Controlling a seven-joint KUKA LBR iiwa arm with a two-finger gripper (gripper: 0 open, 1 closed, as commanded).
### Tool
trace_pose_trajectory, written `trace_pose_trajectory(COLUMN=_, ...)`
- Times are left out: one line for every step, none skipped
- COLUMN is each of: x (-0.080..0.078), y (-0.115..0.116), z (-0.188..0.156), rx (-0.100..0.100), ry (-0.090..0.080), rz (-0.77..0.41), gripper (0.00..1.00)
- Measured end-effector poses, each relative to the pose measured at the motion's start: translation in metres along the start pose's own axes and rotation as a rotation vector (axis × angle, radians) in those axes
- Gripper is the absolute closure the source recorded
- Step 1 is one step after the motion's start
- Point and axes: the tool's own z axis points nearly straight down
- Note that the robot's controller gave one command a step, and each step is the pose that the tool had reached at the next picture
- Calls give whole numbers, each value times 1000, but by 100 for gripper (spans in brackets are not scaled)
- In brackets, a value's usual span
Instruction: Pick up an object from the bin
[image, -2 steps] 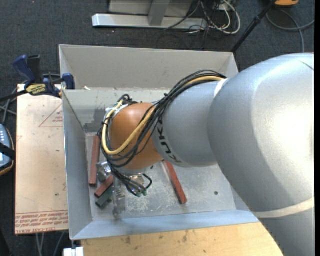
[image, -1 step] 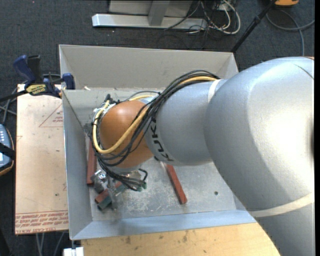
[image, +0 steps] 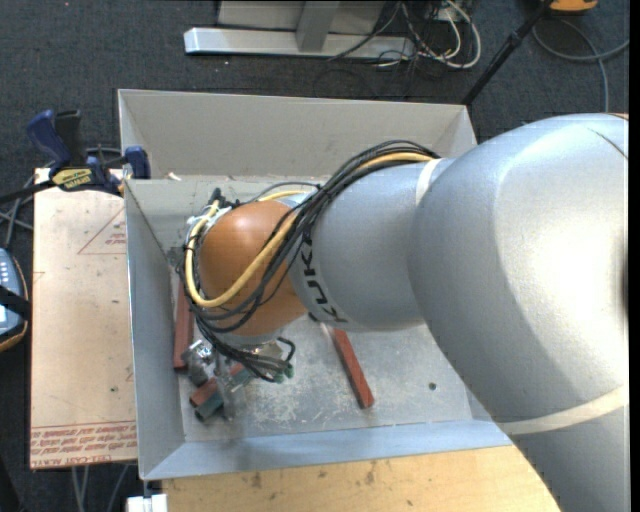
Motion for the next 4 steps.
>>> trace_pose_trajectory(x=1, y=0, z=-3, rx=-1, ry=0, rz=0, gripper=100)
trace_pose_trajectory(x=1, y=1, z=-18, rx=-4, ry=-11, rz=2, gripper=100)
trace_pose_trajectory(x=-1, y=1, z=-31, rx=-4, ry=-22, rz=2, gripper=100)
trace_pose_trajectory(x=-1, y=1, z=-37, rx=-3, ry=-25, rz=1, gripper=100)
